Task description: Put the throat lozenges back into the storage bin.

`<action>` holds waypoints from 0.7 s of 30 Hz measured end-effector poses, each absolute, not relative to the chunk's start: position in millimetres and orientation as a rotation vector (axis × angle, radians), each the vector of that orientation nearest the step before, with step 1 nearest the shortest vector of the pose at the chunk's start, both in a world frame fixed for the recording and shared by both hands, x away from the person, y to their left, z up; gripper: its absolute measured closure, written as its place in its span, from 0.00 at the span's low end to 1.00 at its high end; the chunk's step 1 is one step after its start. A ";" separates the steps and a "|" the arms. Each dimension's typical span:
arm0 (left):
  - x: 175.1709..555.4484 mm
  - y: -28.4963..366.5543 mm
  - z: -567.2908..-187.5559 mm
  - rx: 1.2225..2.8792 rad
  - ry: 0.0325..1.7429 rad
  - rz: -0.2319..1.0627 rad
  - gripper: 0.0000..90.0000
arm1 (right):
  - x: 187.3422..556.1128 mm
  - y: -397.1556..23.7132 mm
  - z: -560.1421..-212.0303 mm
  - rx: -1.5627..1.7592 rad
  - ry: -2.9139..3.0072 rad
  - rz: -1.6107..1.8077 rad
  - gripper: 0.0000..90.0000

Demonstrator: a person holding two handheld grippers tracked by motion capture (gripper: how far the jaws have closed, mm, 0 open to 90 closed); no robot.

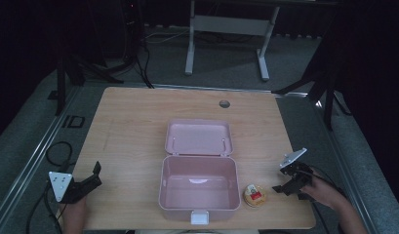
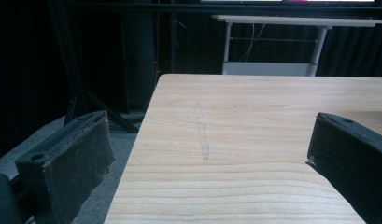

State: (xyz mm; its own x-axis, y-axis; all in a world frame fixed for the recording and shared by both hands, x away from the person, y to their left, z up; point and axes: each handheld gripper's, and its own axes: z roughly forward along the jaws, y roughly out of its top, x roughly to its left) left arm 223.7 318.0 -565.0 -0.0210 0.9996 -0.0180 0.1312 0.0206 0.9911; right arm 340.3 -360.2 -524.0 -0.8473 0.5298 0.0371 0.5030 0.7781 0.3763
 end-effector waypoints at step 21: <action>223.6 316.4 -565.1 1.295 1.317 1.151 0.00 | 322.5 -336.1 -510.9 0.558 3.176 -0.100 0.17</action>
State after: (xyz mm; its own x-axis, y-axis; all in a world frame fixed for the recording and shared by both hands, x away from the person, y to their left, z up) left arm 223.6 316.4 -565.1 -0.0140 0.9999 -0.0037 0.1304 0.0055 0.9914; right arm 322.5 -336.1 -510.9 -0.9367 0.3426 0.0723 0.3374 0.9383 -0.0754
